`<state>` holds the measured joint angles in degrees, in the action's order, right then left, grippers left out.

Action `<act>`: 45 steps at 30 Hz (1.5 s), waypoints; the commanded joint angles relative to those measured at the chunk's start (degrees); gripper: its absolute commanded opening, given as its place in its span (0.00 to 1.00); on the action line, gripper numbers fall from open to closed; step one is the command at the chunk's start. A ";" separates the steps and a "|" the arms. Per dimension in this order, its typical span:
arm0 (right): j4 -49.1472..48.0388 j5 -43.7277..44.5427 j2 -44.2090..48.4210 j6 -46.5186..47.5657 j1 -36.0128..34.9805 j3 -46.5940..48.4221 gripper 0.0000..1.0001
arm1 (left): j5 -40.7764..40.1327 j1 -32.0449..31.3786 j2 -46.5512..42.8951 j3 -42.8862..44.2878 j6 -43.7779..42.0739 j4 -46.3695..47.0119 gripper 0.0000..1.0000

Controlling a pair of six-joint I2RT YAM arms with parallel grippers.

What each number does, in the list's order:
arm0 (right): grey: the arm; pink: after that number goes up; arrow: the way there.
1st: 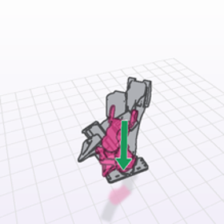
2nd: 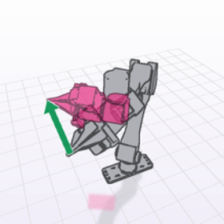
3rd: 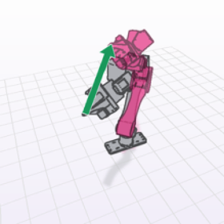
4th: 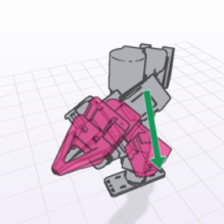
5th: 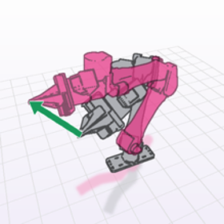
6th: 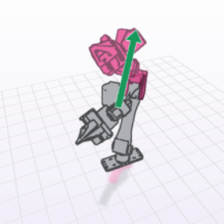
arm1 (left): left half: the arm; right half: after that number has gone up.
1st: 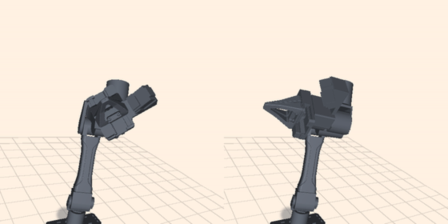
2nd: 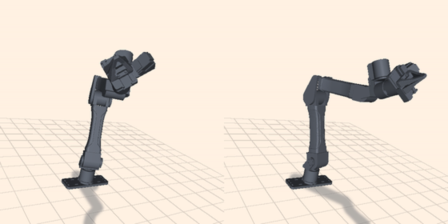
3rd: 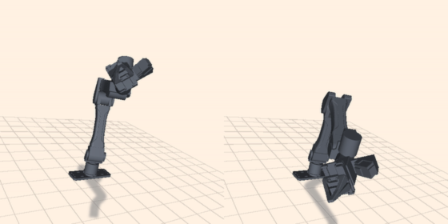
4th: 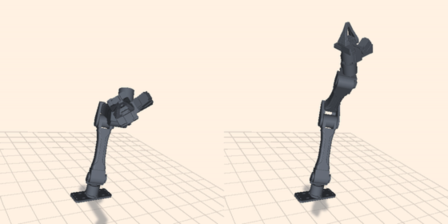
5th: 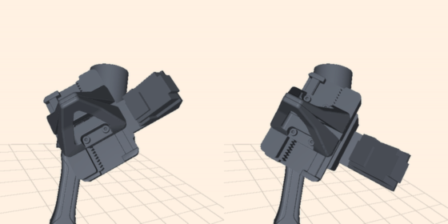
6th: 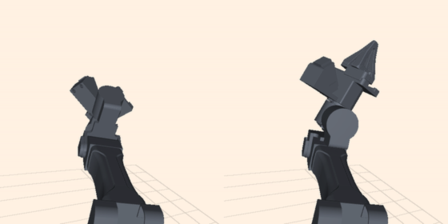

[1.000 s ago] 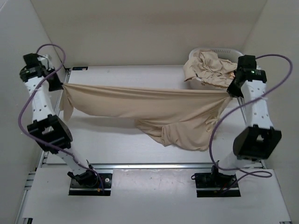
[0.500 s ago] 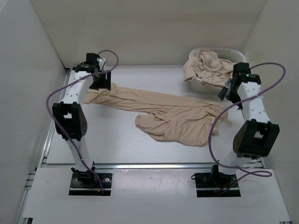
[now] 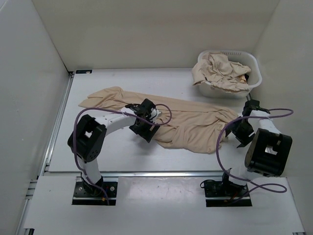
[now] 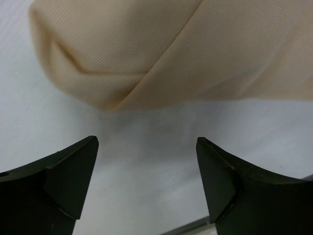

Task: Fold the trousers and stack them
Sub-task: Flatten the trousers out

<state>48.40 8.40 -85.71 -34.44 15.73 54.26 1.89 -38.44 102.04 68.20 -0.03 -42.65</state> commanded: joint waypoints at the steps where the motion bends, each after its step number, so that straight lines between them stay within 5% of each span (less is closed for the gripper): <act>1: -7.53 -6.90 -1.21 -3.08 0.01 -0.03 0.80 | 0.92 -3.30 1.05 2.11 0.03 6.26 0.97; 7: -12.54 -12.88 -1.30 -6.51 0.01 -5.56 0.69 | 2.77 -4.46 7.29 4.13 0.03 8.55 0.95; 11: -13.33 -13.85 -2.00 -7.84 0.01 -7.85 0.56 | 1.81 -4.46 11.33 5.88 0.03 8.55 0.54; 12: -13.86 -14.72 -2.61 -7.84 0.01 -8.64 0.51 | 0.50 -4.46 12.73 5.89 0.03 8.55 0.21; 13: -13.86 -15.25 -3.49 -8.36 0.01 -9.34 0.43 | -0.39 -4.46 12.75 5.89 0.03 8.55 0.14; 15: -13.86 -14.74 -3.50 -8.37 0.01 -9.35 0.13 | -1.10 -2.62 11.01 5.89 0.03 7.07 0.14; 17: -11.85 -12.73 -2.97 -7.85 0.62 -8.39 0.00 | -2.41 -0.60 7.84 5.27 0.03 5.31 0.14; 26: 1.68 -3.13 12.58 0.59 0.62 -0.48 0.00 | -16.11 14.34 -24.56 0.78 0.03 -17.86 0.14; 31: 5.56 -4.00 16.80 4.46 0.62 0.76 0.00 | -17.80 18.21 -29.27 7.11 0.03 -30.26 0.14; 35: 4.86 -6.47 16.20 6.57 0.62 1.28 0.00 | -13.42 20.50 -24.97 10.36 0.03 -29.52 0.14; 39: 3.72 -9.63 13.04 7.37 0.62 3.30 0.00 | -5.33 21.74 -7.02 17.73 0.03 -24.94 0.14; 42: 3.19 -8.23 11.01 7.37 0.62 5.32 0.00 | -3.82 21.74 7.51 36.50 0.03 -24.93 0.16; 43: 3.19 -7.62 11.01 7.37 0.62 6.11 0.00 | -3.30 21.74 17.22 49.18 0.03 -25.54 0.20; 45: 3.19 -6.48 9.43 7.89 0.62 6.12 0.00 | -2.59 21.74 25.63 62.07 0.03 -28.78 0.40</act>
<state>52.31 -0.40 -75.20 -28.40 16.05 57.63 -3.38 -17.10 121.16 116.49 -0.19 -70.59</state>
